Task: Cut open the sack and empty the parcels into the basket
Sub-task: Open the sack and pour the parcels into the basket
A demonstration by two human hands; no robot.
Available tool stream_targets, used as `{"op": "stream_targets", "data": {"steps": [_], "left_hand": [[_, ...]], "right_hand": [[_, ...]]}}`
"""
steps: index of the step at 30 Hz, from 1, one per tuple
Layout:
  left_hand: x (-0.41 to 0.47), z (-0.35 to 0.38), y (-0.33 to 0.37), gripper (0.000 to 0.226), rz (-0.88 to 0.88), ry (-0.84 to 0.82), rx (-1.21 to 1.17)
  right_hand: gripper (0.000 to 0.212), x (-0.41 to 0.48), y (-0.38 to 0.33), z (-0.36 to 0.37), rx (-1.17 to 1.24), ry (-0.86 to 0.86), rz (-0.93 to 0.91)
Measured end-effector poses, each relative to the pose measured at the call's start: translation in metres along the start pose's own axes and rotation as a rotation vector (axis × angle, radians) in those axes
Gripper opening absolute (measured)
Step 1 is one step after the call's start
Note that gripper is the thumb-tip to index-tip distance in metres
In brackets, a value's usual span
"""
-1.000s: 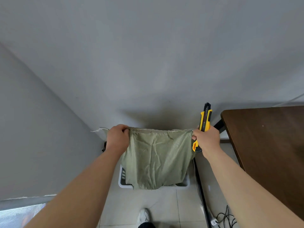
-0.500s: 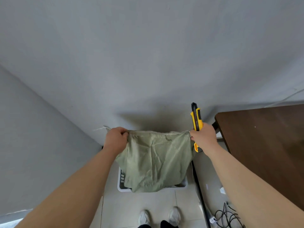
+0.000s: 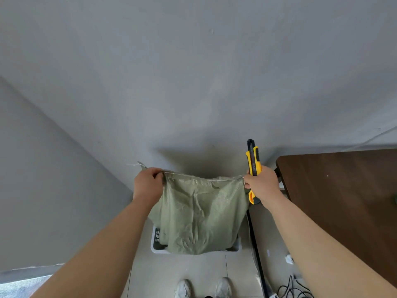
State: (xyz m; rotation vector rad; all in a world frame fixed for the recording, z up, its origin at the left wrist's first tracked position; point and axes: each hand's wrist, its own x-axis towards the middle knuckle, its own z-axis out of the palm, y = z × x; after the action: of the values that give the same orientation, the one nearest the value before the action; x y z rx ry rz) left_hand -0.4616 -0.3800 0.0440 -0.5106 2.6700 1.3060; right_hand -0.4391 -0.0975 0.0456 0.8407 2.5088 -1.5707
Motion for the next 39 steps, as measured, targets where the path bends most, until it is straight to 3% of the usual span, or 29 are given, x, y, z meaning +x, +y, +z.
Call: {"op": "stream_targets", "data": {"steps": [4,10,20,30,39], "left_hand": [[0.004,-0.009,0.006,0.024,-0.011,0.014,-0.024],[0.000,-0.016,0.012,0.024,0.001,0.006,0.045],[-0.008,-0.030,0.012,0.023,0.009,0.000,-0.031],[-0.017,-0.045,0.023,0.021,0.001,-0.041,0.016],[-0.035,-0.053,0.016,0.022,-0.007,0.035,-0.149]], "right_hand": [[0.021,-0.001,-0.014,-0.002,-0.037,-0.032,-0.036],[0.021,-0.004,-0.025,-0.005,-0.055,-0.059,-0.042],[0.020,-0.020,-0.033,-0.007,0.027,-0.072,-0.005],[0.017,-0.037,-0.052,-0.010,-0.074,-0.081,-0.057],[0.013,-0.053,-0.050,-0.013,0.056,-0.022,-0.016]]}}
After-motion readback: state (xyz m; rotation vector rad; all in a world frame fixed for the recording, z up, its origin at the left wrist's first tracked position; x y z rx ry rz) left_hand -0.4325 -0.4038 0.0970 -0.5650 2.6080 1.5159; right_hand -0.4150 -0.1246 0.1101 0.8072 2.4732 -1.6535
